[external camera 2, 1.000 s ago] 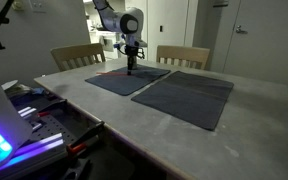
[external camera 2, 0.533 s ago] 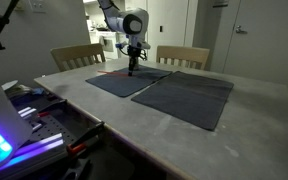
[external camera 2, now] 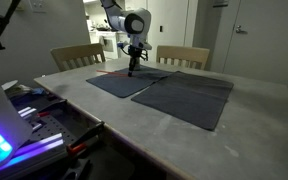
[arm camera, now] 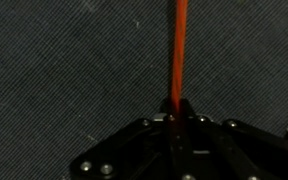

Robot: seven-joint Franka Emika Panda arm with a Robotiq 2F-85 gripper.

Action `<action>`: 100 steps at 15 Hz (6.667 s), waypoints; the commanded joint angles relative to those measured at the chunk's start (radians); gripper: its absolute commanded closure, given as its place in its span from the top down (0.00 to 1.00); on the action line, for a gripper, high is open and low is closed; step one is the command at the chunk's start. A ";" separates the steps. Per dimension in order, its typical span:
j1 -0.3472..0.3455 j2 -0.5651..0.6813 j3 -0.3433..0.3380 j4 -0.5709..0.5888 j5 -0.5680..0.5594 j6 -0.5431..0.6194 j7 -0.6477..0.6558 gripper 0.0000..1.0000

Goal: Put the straw in the can

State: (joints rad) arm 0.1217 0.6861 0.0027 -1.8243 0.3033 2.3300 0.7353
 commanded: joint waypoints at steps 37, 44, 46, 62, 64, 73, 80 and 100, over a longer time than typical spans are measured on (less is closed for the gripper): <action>0.220 -0.255 -0.120 -0.198 -0.597 0.081 0.509 0.02; 0.267 -0.303 -0.127 -0.199 -0.835 -0.005 0.730 0.02; 0.275 -0.322 -0.115 -0.199 -0.901 -0.041 0.786 0.02; 0.234 -0.413 0.044 -0.136 -1.310 -0.301 1.083 0.02; 0.231 -0.413 0.057 -0.142 -1.386 -0.282 1.185 0.02; 0.205 -0.402 0.116 -0.130 -1.481 -0.317 1.308 0.09; 0.203 -0.408 0.117 -0.132 -1.481 -0.318 1.308 0.09; 0.212 -0.224 0.135 0.253 -1.605 -0.569 1.034 0.02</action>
State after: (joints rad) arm 0.3457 0.3889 0.1302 -1.6698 -1.2586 1.7589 1.8020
